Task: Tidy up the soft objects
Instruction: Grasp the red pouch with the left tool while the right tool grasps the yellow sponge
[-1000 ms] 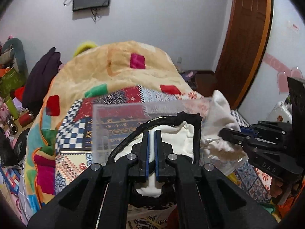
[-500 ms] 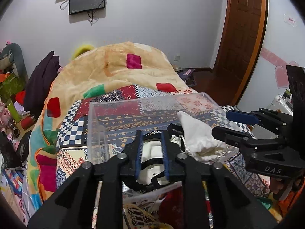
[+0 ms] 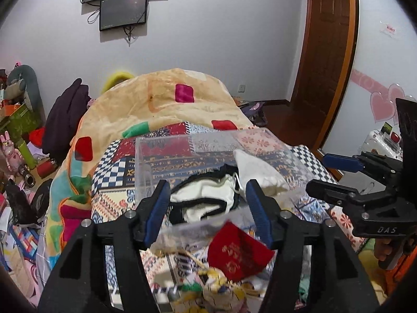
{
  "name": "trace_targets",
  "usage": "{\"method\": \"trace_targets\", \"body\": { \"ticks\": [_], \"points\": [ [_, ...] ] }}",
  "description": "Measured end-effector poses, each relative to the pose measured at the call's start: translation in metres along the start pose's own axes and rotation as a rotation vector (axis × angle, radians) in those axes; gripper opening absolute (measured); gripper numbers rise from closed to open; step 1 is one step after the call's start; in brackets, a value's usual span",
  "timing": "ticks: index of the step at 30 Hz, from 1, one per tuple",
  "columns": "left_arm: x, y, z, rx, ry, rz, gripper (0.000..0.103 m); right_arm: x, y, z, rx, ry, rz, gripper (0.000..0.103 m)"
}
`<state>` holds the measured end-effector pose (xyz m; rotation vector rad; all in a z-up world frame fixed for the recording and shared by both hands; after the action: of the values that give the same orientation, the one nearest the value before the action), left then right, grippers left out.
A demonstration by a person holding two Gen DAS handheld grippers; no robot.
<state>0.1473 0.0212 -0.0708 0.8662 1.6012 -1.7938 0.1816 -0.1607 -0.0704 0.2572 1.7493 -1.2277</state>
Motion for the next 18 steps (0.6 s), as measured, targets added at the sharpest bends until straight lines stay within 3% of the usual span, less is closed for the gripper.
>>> {"method": "trace_targets", "body": {
  "ticks": [6,18],
  "points": [
    [0.026,0.001,0.007,0.008,0.019,-0.051,0.063,0.024,0.002,-0.001,0.003,-0.003,-0.044,0.065],
    [0.059,0.042,0.009,0.046,-0.001,-0.17,0.062,0.05,0.038,-0.001,-0.043,0.046,-0.17,0.065]
  ]
}}
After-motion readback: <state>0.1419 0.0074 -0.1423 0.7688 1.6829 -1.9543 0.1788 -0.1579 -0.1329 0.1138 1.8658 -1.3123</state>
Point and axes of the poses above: each gripper's, at about its wrist camera, not at the fingertips, and y roughly the way its jaws point, z to its right, x to its underside, the point moved 1 cm from there along y, roughly the way its jaws point, and after that the axes turned 2 degrees about -y, right-handed, at the moved point
